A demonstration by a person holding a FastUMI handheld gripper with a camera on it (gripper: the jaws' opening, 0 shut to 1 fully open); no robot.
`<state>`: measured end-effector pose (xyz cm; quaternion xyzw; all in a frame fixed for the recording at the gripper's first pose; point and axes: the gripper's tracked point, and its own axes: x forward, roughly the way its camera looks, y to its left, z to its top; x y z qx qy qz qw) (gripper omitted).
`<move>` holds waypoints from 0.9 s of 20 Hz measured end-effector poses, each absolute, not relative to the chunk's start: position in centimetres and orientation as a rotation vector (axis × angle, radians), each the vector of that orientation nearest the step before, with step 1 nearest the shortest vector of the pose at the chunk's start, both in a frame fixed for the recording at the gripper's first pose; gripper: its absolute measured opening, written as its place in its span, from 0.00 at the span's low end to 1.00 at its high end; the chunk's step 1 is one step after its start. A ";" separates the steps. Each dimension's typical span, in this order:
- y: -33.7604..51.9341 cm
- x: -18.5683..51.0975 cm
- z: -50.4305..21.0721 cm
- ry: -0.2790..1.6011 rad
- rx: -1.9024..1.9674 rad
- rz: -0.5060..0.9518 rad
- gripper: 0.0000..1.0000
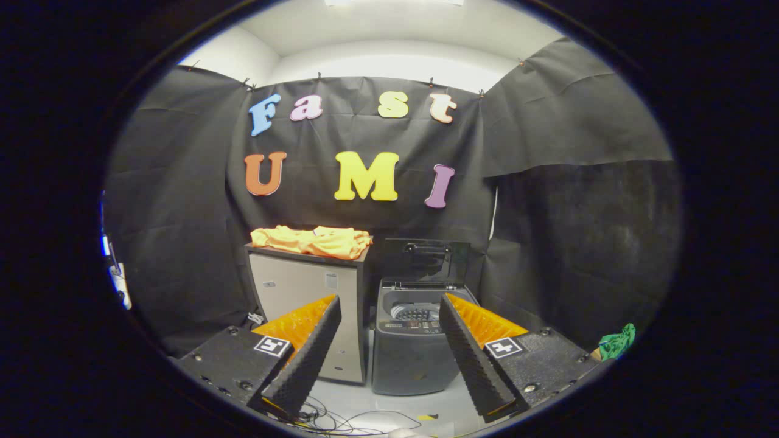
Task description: Put the clothes into the washing machine and then close the washing machine lid.
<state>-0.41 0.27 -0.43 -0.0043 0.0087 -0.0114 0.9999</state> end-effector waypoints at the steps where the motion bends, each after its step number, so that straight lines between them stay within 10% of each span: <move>1: 0.2 -0.4 -0.4 0.019 -0.008 -0.026 1.00; 18: 1.0 4.0 4.7 -0.001 -0.014 -0.023 1.00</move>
